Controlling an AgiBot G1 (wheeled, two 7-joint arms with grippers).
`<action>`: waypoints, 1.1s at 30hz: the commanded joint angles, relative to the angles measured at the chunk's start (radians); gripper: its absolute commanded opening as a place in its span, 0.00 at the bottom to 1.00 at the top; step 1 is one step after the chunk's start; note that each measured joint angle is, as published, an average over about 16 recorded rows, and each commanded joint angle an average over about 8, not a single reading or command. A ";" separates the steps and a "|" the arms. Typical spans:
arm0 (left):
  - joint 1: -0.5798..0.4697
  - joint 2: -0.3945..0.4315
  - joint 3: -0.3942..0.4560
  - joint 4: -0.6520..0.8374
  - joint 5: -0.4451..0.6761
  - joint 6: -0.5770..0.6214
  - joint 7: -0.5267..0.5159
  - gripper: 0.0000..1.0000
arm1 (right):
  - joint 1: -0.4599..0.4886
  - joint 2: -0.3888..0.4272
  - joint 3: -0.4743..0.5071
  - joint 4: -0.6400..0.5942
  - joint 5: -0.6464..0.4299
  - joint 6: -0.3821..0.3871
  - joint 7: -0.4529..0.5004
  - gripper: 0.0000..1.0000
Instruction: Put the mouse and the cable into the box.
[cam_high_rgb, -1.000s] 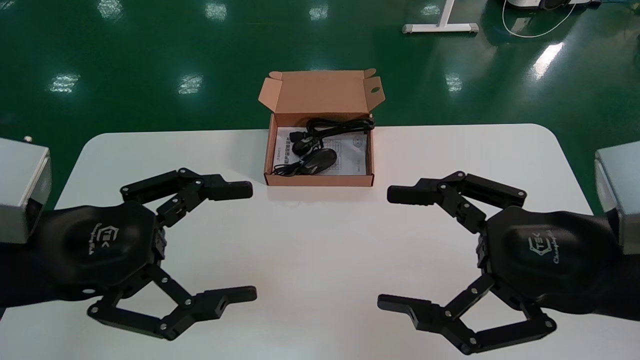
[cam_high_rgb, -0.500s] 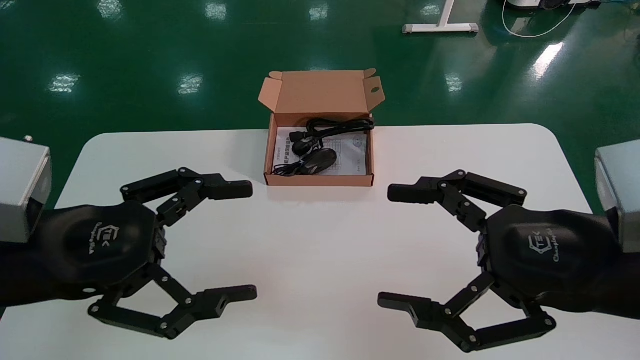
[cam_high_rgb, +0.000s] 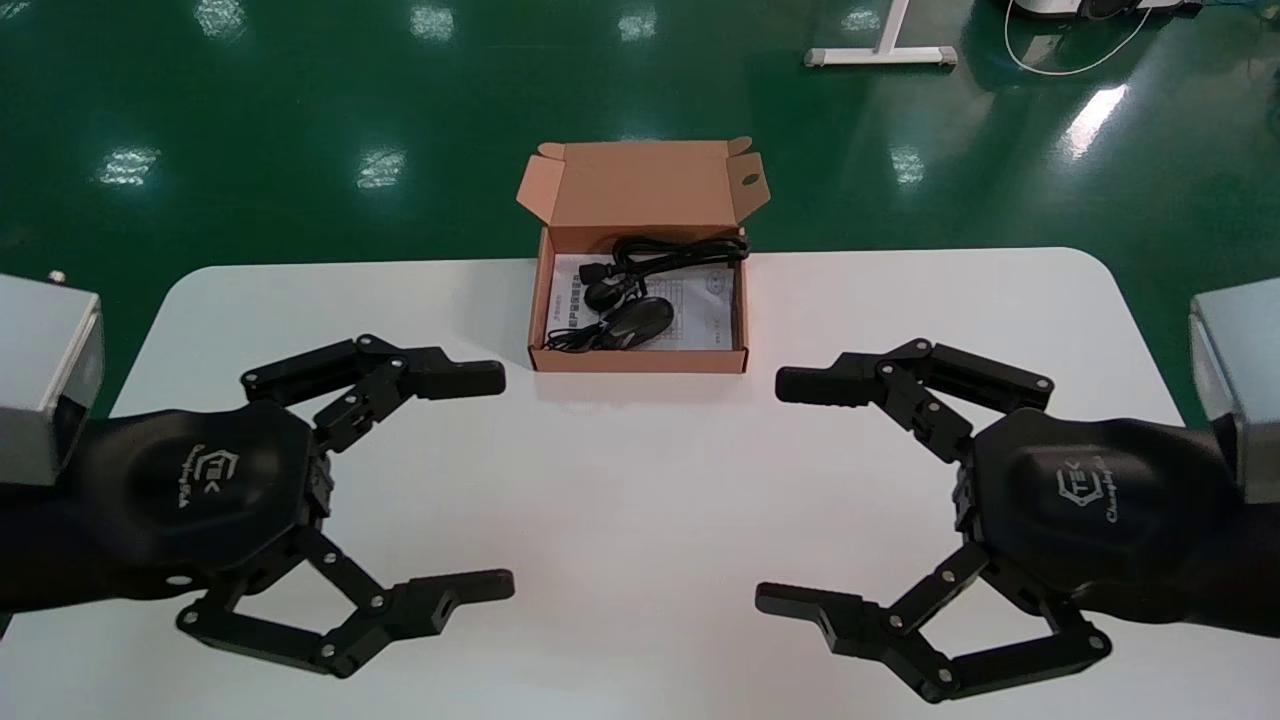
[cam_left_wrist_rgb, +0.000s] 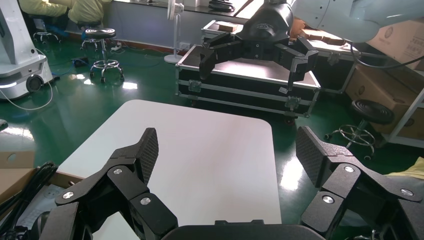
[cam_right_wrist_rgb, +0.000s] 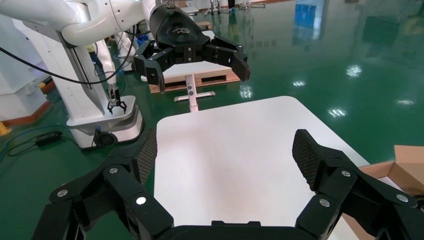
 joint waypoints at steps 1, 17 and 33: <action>0.000 0.000 0.000 0.000 0.000 0.000 0.000 1.00 | 0.000 0.000 0.000 0.000 0.000 0.000 0.000 1.00; 0.000 0.000 0.000 0.000 0.000 0.000 0.000 1.00 | 0.000 0.000 0.000 0.000 0.000 0.000 0.000 1.00; 0.000 0.000 0.000 0.000 0.000 0.000 0.000 1.00 | 0.000 0.000 0.000 0.000 0.000 0.000 0.000 1.00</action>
